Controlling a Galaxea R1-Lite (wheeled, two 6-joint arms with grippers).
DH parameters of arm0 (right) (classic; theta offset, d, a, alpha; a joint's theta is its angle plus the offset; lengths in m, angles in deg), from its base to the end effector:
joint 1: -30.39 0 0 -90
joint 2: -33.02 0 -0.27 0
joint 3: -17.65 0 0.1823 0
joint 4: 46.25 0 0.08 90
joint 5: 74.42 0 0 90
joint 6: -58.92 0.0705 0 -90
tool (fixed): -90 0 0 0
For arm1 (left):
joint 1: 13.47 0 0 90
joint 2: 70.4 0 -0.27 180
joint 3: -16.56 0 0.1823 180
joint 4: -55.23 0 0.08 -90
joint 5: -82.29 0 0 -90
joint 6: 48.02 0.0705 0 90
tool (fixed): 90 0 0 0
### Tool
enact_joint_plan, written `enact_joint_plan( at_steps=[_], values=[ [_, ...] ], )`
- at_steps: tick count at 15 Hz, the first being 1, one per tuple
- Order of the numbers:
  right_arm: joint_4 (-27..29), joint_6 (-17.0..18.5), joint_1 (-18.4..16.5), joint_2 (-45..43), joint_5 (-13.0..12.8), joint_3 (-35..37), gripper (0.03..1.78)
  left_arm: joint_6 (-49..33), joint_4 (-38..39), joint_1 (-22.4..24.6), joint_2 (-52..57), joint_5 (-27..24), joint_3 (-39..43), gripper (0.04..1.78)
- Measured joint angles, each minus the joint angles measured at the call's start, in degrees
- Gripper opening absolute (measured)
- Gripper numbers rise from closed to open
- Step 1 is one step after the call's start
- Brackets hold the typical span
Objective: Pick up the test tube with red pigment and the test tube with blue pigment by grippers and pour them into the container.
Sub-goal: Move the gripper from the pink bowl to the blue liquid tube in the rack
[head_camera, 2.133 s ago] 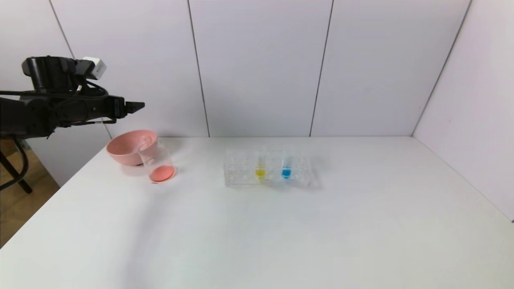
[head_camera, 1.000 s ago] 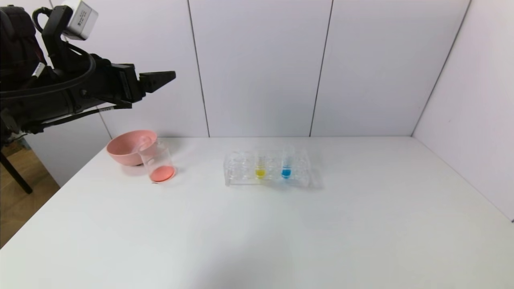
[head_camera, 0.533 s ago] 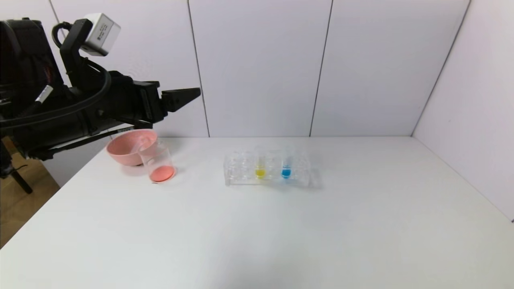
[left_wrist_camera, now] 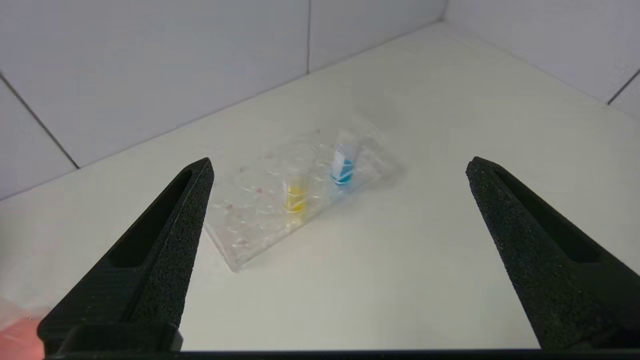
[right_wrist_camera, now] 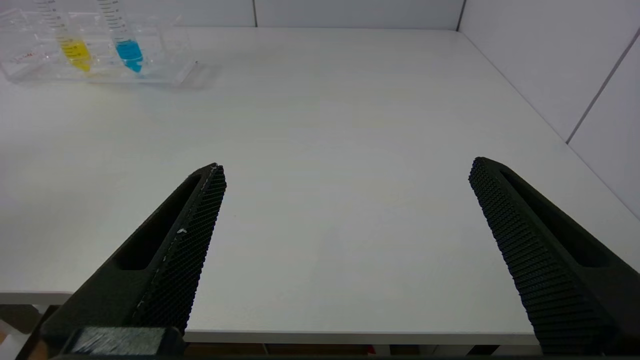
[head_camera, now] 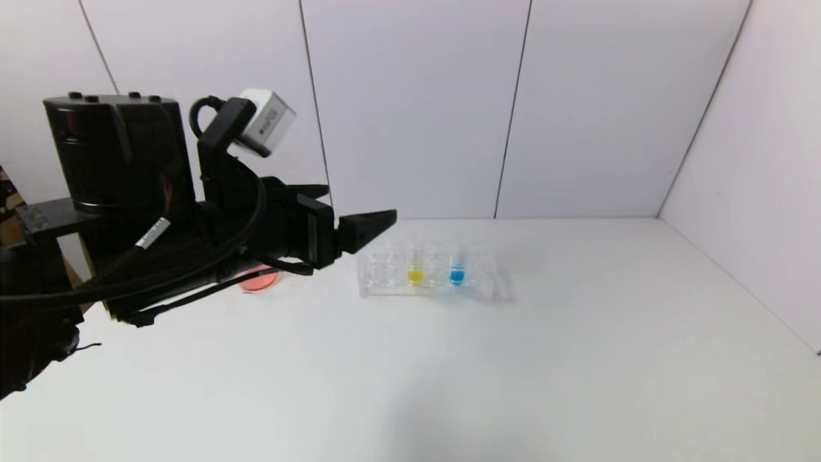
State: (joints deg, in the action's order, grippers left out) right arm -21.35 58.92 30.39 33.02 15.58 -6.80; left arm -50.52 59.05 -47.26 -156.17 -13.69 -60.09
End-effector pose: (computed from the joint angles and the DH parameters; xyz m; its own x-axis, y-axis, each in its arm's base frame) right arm 0.0464 0.0000 0.0743 1.0000 0.0000 -0.0079 0.0000 1.0000 0.0000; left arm 0.2532 -0.1783 0.2265 0.7651 -0.6373 -0.0919 0.6354 0.7704 -0.0530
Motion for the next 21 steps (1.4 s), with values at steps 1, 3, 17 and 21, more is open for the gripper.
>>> enact_joint_plan(
  at_steps=[1, 3, 17, 21],
  values=[
    [0.00, 0.00, 0.00, 0.00, 0.00, 0.00, 1.77, -0.09, 0.01, -1.32, -0.24, 0.74, 0.74, 1.76],
    [0.00, 0.00, 0.00, 0.00, 0.00, 0.00, 1.77, -0.48, 0.85, -4.27, -0.80, 3.39, 1.55, 1.76],
    [0.00, 0.00, 0.00, 0.00, 0.00, 0.00, 1.77, -4.61, 13.87, -11.59, -19.91, 7.49, -2.38, 1.76],
    [0.00, 0.00, 0.00, 0.00, 0.00, 0.00, 1.77, -5.35, 13.59, -11.79, -26.30, 8.75, -6.53, 1.76]
  ],
)
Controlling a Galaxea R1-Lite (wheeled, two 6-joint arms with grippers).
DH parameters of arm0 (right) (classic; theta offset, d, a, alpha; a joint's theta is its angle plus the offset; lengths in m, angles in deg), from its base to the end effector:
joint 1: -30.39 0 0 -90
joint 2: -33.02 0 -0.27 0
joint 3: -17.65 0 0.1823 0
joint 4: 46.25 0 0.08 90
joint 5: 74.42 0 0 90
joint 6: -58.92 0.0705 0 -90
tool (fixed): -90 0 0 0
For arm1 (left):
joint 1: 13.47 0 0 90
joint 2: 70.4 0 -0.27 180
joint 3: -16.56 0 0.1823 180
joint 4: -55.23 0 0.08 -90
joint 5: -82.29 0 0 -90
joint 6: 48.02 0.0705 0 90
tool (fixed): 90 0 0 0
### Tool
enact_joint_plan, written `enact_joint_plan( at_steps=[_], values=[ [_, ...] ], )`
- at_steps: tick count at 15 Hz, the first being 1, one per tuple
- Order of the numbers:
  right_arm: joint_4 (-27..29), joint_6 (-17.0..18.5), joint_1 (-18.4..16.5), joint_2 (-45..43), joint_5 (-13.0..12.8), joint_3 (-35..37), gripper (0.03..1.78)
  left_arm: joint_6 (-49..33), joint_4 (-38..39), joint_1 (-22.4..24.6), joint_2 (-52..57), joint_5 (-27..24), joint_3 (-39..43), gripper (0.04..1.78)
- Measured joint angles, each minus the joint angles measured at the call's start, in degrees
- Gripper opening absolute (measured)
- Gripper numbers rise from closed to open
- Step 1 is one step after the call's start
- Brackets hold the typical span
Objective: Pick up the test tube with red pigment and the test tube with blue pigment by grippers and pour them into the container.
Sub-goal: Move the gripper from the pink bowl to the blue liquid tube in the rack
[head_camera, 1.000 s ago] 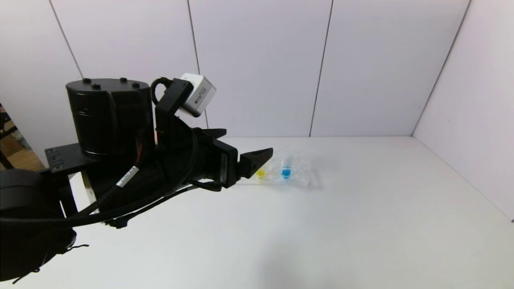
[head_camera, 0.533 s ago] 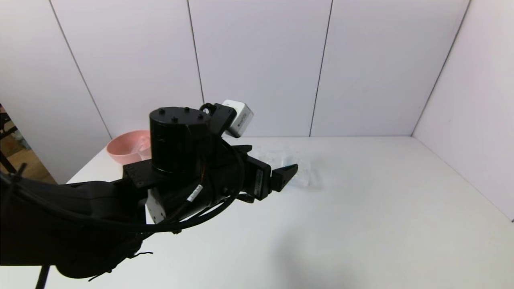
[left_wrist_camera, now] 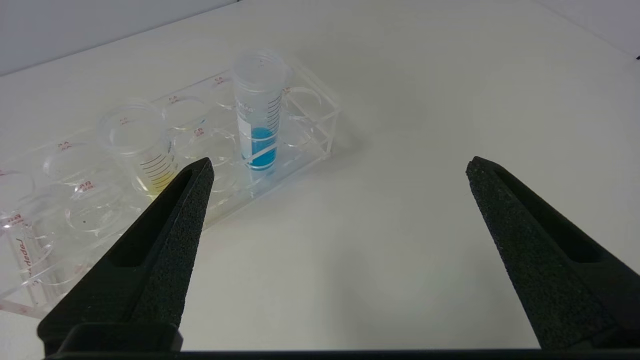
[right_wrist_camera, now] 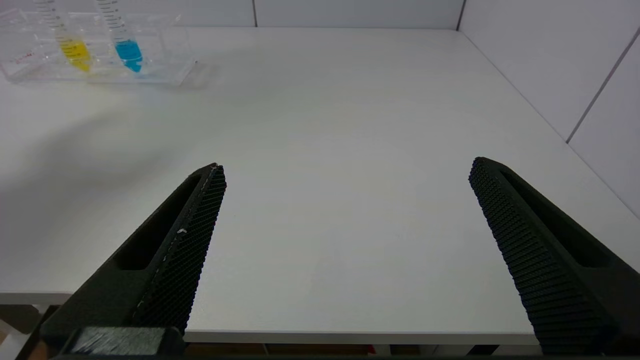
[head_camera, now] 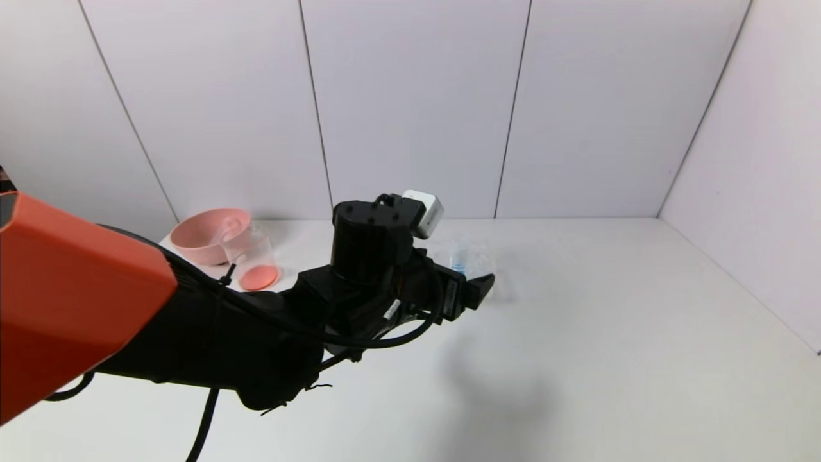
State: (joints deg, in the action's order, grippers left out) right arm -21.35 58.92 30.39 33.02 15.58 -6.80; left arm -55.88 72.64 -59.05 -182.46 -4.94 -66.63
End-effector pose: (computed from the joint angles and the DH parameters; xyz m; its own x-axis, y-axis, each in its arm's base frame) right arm 0.0464 0.0000 0.0743 1.0000 0.0000 -0.0079 0.0000 1.0000 0.0000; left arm 0.2883 -0.2894 0.1323 0.7197 -0.6653 -0.1985 0.6548 0.7454 -0.1245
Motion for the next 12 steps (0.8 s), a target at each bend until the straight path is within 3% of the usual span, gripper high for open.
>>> enact_joint_plan(
  at_steps=[9, 12],
  values=[
    [0.00, 0.00, 0.00, 0.00, 0.00, 0.00, 1.77, -1.18, -4.13, -0.04, -8.79, 1.46, -10.78, 1.76],
    [0.00, 0.00, 0.00, 0.00, 0.00, 0.00, 1.77, -1.12, -6.36, -0.12, -11.58, 4.38, -16.04, 1.76]
  ],
)
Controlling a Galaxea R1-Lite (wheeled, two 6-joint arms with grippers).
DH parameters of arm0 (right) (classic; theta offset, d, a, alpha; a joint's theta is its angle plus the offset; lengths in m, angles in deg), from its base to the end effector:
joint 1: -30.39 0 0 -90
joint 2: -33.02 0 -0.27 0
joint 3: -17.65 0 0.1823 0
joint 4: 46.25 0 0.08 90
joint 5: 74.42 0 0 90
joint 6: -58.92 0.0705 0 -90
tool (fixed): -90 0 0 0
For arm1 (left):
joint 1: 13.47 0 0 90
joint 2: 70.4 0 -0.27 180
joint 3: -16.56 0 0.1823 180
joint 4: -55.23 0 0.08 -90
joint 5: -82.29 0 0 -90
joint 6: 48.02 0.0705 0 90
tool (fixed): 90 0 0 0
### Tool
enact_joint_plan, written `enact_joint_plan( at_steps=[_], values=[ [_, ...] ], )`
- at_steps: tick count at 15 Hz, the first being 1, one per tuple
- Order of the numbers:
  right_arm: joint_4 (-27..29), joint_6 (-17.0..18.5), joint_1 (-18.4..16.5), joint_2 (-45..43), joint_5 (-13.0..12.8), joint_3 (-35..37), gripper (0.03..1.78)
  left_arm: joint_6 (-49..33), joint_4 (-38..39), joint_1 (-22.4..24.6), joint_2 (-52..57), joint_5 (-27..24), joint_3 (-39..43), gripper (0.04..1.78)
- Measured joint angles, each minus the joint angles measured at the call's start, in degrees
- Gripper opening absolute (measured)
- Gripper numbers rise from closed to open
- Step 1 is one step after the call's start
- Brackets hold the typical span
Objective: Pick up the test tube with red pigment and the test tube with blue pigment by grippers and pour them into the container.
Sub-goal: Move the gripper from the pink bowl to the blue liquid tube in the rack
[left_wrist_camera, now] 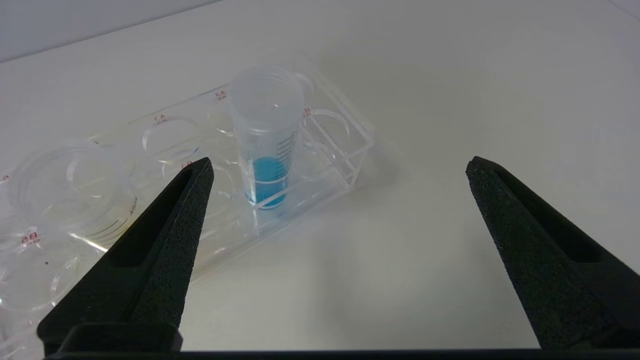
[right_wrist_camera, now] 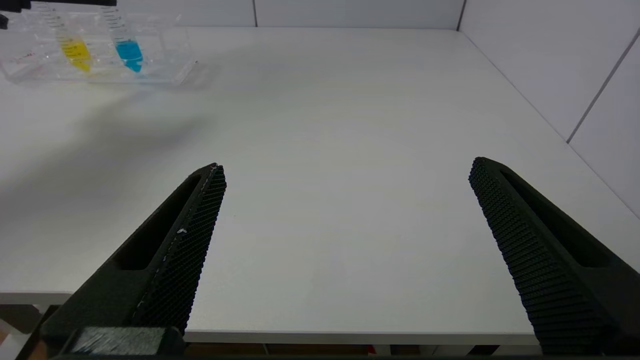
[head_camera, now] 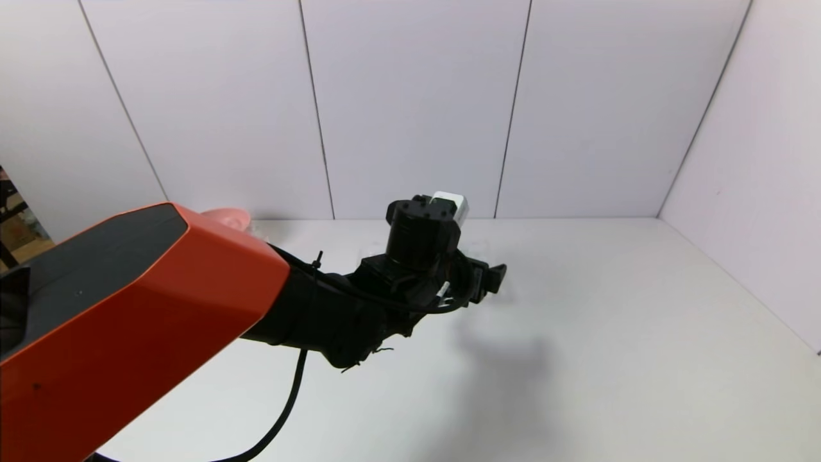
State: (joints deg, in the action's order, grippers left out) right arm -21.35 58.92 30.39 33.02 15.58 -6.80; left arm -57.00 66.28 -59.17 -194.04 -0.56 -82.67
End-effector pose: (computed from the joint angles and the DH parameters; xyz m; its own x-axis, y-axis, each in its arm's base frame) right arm 0.0464 0.0000 0.0743 1.0000 0.0000 -0.0079 0.0000 1.0000 0.0000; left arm 0.3286 -0.3241 0.1148 0.7633 -0.6040 -0.2293 0.5927 0.7959 -0.1235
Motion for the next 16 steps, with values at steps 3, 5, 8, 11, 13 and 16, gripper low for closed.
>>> enact_joint_plan(
  at_steps=[3, 5, 8, 11, 13, 16],
  values=[
    [0.00, 0.00, 0.00, 0.00, 0.00, 0.00, 1.77, 0.00, -2.29, -0.05, -3.23, 1.60, -5.07, 1.76],
    [0.00, 0.00, 0.00, 0.00, 0.00, 0.00, 1.77, -0.01, -2.89, 0.00, -5.55, 3.69, -8.61, 1.76],
    [0.00, 0.02, 0.00, 0.00, 0.00, 0.00, 1.77, 0.74, -3.23, 0.06, -8.77, 7.67, -12.41, 1.76],
    [0.00, 0.00, 0.00, 0.00, 0.00, 0.00, 1.77, 0.62, -3.25, 0.11, -10.34, 8.02, -13.45, 1.76],
    [0.00, 0.00, 0.00, 0.00, 0.00, 0.00, 1.77, 0.68, -2.93, 0.11, -10.78, 8.13, -13.67, 1.76],
    [0.00, 0.00, 0.00, 0.00, 0.00, 0.00, 1.77, 0.82, -2.76, 0.15, -10.97, 8.28, -13.73, 1.76]
  ],
)
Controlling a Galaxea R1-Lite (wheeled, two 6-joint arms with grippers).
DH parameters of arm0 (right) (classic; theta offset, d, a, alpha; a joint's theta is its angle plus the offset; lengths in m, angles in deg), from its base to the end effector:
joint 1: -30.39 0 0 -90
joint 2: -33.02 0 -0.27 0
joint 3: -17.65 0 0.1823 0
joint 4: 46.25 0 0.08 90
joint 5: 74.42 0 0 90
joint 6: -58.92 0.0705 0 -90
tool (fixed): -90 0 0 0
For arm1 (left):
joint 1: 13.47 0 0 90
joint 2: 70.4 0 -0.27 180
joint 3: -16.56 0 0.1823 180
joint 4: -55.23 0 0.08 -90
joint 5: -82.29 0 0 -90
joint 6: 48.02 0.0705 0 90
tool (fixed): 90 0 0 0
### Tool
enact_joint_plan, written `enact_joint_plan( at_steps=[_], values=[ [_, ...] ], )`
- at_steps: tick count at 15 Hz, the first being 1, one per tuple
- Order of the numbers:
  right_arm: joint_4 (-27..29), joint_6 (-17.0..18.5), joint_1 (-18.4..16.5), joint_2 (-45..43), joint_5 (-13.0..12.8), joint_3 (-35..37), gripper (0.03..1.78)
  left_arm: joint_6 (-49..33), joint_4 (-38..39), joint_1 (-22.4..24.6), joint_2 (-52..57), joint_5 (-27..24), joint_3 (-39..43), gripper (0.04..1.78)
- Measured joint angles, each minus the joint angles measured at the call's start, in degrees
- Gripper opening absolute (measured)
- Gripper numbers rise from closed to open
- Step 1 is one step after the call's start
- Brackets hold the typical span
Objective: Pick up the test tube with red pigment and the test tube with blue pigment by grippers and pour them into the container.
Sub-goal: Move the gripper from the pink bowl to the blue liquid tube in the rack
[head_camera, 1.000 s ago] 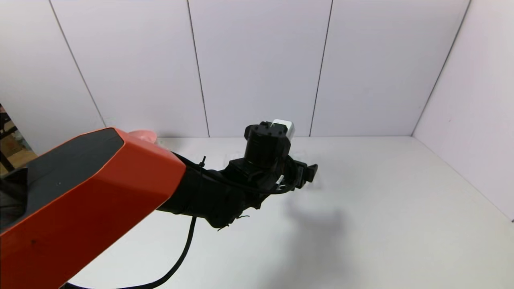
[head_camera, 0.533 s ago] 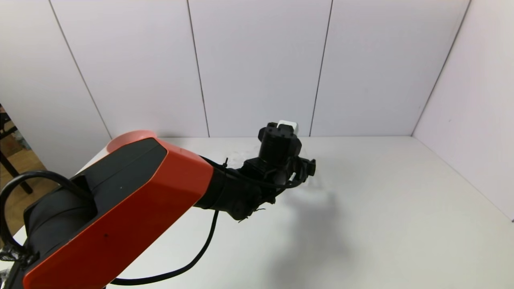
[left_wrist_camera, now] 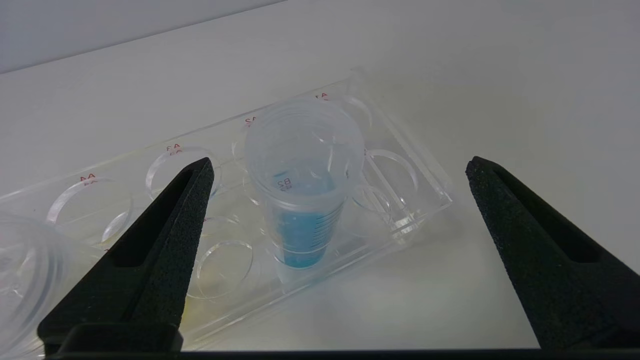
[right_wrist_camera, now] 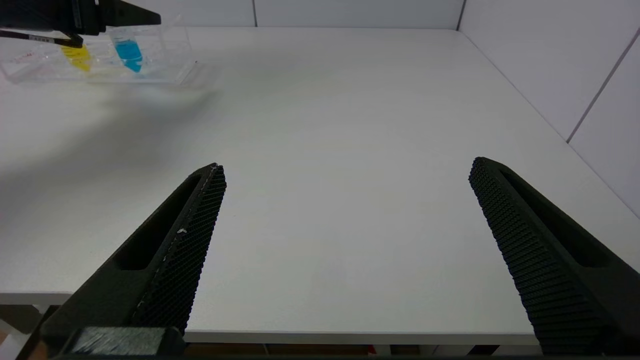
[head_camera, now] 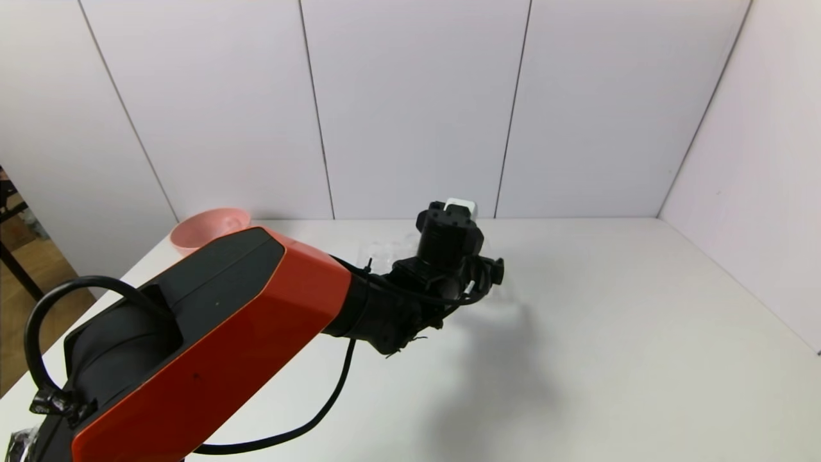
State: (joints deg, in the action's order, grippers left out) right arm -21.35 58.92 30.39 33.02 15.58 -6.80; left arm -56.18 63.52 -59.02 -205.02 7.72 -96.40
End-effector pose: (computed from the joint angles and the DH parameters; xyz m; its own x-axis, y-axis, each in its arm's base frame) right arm 0.0464 0.0000 0.0743 1.0000 0.0000 -0.0079 0.0000 1.0000 0.0000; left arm 0.3657 -0.3460 0.0907 0.8467 -0.4832 -0.2229 0.4787 0.8746 -0.0772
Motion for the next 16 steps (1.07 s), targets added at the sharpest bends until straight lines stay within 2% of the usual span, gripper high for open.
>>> enact_joint_plan(
  at_steps=[2, 5, 7, 10, 12, 16],
  values=[
    [0.00, 0.00, 0.00, 0.00, 0.00, 0.00, 1.77, 0.17, -0.02, 0.02, -0.11, 0.02, 0.02, 1.75],
    [0.00, 0.00, 0.00, 0.00, 0.00, 0.00, 1.77, 0.63, -0.06, 0.02, -0.24, 0.02, 0.06, 1.55],
    [0.00, 0.00, 0.00, 0.00, 0.00, 0.00, 1.77, 0.66, -0.09, 0.02, -0.28, 0.02, 0.02, 1.30],
    [0.00, 0.00, 0.02, 0.00, 0.00, 0.00, 1.77, 1.00, -0.11, 0.13, -0.30, 0.20, 0.00, 0.74],
    [0.00, 0.00, 0.00, 0.00, 0.00, 0.00, 1.77, 1.05, -0.15, 0.11, -0.28, 0.33, 0.00, 0.48],
    [0.00, 0.00, 0.00, 0.00, 0.00, 0.00, 1.77, 1.02, -0.06, 0.05, -0.22, 0.27, 0.11, 0.44]
  ],
)
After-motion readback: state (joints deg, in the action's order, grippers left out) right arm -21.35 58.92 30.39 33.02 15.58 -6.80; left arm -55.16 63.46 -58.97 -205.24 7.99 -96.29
